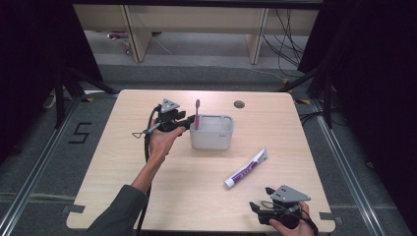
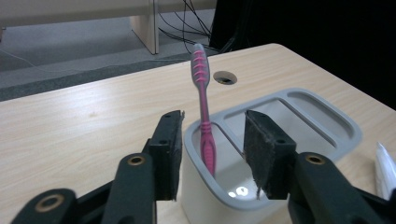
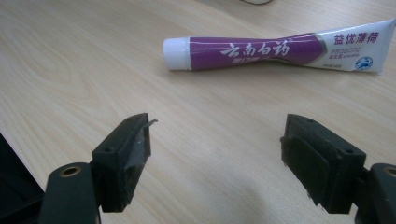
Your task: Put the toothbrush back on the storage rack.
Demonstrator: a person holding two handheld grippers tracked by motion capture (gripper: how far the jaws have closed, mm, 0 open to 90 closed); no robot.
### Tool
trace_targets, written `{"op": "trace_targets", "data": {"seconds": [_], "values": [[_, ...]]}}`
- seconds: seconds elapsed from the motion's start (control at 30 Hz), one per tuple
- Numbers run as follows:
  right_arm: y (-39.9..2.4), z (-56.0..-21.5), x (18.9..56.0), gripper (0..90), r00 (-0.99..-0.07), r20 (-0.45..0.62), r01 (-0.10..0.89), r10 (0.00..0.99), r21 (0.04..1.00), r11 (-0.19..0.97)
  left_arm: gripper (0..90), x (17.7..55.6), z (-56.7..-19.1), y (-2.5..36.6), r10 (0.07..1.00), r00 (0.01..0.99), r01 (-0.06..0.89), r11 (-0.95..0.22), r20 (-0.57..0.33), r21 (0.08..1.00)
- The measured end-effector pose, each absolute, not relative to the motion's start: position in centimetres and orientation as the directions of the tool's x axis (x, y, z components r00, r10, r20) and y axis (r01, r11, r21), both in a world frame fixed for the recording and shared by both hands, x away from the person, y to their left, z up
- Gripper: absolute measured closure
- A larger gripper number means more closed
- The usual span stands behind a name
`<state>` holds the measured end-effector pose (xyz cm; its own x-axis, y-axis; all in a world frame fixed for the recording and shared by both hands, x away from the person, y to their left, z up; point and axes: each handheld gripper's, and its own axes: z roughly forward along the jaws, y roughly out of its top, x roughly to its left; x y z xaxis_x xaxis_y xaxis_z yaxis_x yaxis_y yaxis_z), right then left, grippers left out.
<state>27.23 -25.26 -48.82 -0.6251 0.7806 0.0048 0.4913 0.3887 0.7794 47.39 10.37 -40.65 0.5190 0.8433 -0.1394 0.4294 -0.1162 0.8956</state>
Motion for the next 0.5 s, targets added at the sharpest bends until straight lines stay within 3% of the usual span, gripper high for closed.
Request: {"op": "trace_targets", "data": {"seconds": [0.23,0.5], "values": [[-25.3,-48.9,27.3,24.6,-0.622,0.018,0.499,0.783,0.779,0.379,42.1,45.1,-40.1,11.1,0.828,0.541,0.473,-0.153,-0.149,0.868],[-25.2,-49.0,27.4,24.6,-0.622,0.018,0.503,0.783,0.776,0.381,36.2,43.1,-39.9,11.9,0.800,0.572,0.485,-0.150,-0.182,0.862]]}}
